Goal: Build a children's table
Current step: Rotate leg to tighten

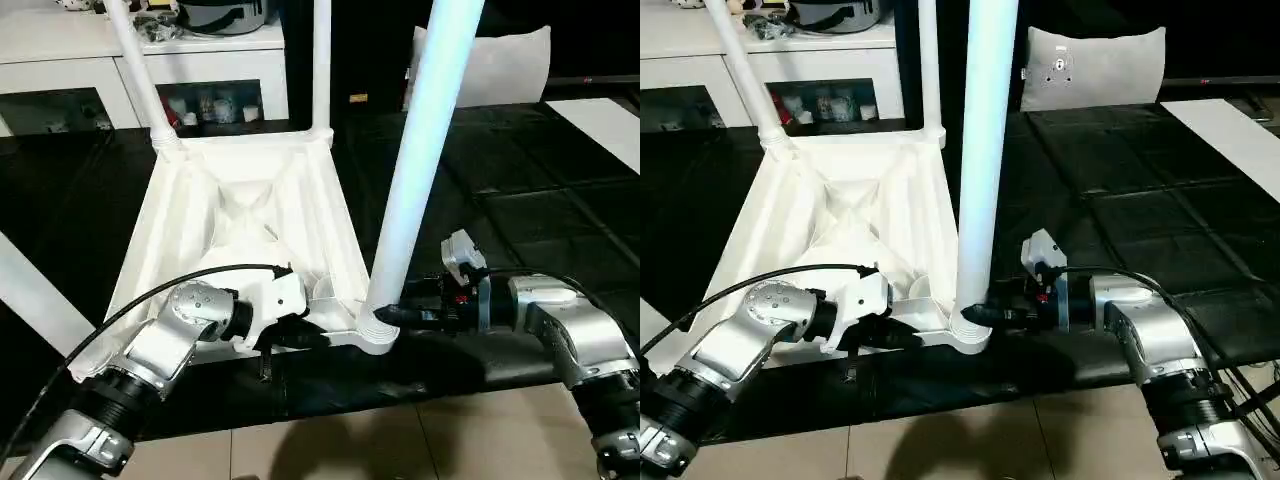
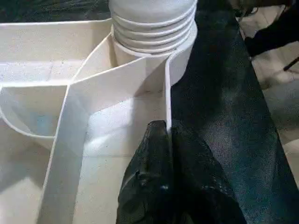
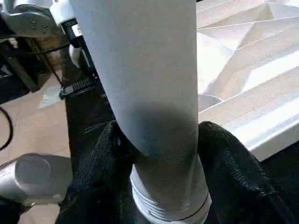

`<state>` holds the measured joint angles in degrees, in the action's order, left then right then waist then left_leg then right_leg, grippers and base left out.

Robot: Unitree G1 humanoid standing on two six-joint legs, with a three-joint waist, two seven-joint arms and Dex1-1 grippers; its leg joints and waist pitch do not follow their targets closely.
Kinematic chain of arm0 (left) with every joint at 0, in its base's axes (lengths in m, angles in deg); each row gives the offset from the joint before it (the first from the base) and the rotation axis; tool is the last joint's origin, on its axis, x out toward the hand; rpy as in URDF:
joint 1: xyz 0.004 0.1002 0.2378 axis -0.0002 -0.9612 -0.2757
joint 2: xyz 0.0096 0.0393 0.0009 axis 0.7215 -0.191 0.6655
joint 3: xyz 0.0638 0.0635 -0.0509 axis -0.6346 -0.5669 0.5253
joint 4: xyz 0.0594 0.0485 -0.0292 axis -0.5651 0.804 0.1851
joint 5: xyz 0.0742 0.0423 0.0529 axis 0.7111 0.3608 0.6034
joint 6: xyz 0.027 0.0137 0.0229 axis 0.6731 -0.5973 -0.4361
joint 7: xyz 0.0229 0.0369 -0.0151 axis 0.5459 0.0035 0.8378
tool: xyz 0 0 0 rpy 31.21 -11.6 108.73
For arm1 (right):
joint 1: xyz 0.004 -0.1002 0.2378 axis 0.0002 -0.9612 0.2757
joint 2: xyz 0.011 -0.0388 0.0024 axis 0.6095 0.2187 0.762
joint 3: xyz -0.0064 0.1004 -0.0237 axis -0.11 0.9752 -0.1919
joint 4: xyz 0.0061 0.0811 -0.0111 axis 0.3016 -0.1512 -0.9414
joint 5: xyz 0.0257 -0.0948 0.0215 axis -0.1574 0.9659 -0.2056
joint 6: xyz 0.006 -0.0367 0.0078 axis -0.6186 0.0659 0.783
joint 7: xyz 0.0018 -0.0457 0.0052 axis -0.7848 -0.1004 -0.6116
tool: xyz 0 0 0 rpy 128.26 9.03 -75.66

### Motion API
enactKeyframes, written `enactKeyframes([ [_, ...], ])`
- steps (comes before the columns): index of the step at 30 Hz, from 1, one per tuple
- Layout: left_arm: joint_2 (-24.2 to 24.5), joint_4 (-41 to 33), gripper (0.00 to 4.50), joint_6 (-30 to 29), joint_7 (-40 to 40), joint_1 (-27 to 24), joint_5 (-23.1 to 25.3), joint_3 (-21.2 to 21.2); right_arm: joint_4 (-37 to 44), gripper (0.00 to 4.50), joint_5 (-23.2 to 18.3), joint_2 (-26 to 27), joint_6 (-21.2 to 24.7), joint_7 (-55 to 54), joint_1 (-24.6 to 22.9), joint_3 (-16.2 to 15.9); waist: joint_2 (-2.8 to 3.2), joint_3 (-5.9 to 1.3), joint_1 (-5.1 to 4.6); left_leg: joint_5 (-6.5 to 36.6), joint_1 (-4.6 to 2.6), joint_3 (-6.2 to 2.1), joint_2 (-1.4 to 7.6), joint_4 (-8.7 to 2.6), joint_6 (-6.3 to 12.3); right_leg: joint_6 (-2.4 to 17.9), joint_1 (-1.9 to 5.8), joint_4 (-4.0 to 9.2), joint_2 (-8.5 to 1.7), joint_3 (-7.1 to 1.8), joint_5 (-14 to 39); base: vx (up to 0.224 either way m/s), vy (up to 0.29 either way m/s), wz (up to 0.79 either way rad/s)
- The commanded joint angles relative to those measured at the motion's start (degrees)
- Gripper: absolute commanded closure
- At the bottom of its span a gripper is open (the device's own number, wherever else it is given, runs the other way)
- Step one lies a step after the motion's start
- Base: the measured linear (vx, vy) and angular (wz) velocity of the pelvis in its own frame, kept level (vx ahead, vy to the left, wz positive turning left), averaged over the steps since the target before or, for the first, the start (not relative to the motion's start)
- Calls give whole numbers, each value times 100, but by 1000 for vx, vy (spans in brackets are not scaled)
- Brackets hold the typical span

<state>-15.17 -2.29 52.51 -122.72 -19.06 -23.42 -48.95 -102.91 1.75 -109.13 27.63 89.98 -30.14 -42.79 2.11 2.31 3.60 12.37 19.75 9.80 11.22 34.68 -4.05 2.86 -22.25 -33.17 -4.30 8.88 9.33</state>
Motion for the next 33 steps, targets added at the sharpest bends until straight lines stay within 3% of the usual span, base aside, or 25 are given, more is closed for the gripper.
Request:
enactKeyframes([
  [1,-305,69,450,-248,389,195,3,-28,123,259,167,402,85,-808,32,-58,-15,-327,-10,860,9,-76,171,-362,351,177,290,571,-426,-305,2608,0,0,0],
  [5,-796,238,450,-536,1020,422,37,105,-167,259,540,1070,318,-2446,233,187,-9,-305,-138,1076,-3,-91,115,-348,217,-18,286,650,-413,-235,2987,0,0,0],
  [6,-1056,433,450,-599,1384,585,123,162,-269,259,655,1376,482,-3099,329,286,10,-312,-199,1150,13,-111,100,-342,191,-59,316,654,-424,-207,3056,0,0,0],
  [9,-1289,653,450,-644,1713,752,224,213,-311,260,695,1639,588,-3511,395,342,3,-337,-297,1132,1,-115,80,-331,234,-65,300,678,-420,-211,2927,0,0,0],
  [13,-1584,983,450,-609,2173,990,439,235,-438,260,791,2021,517,-4007,478,403,11,-376,-296,796,61,-122,114,-347,397,121,335,584,-443,-274,2386,0,0,0],
  [15,-1613,1088,450,-532,2235,1052,555,185,-451,205,804,2039,202,-3923,438,397,11,-387,-264,677,70,-117,131,-347,455,205,342,552,-460,-295,2171,0,0,0],
  [18,-1587,1147,450,-494,2241,1060,639,177,-360,185,746,2015,125,-3842,365,486,21,-397,-237,458,106,-123,170,-348,568,399,349,474,-461,-326,1672,0,0,0],
  [24,-1182,1183,450,-25,1686,938,737,86,-73,126,463,1208,-282,-2673,77,675,19,-374,-120,691,68,-93,174,-359,601,344,344,518,-466,-342,1930,0,0,0],
  [31,-819,1233,450,801,883,843,629,14,-26,66,359,265,-518,-1181,-11,560,-4,-389,6,528,82,-84,189,-340,709,415,341,472,-455,-346,1723,0,0,0],
  [33,-615,1227,450,1114,263,823,519,-93,-73,49,323,-87,-605,-498,59,400,0,-397,52,504,74,-89,201,-341,736,439,339,458,-467,-348,1720,0,0,0],
])
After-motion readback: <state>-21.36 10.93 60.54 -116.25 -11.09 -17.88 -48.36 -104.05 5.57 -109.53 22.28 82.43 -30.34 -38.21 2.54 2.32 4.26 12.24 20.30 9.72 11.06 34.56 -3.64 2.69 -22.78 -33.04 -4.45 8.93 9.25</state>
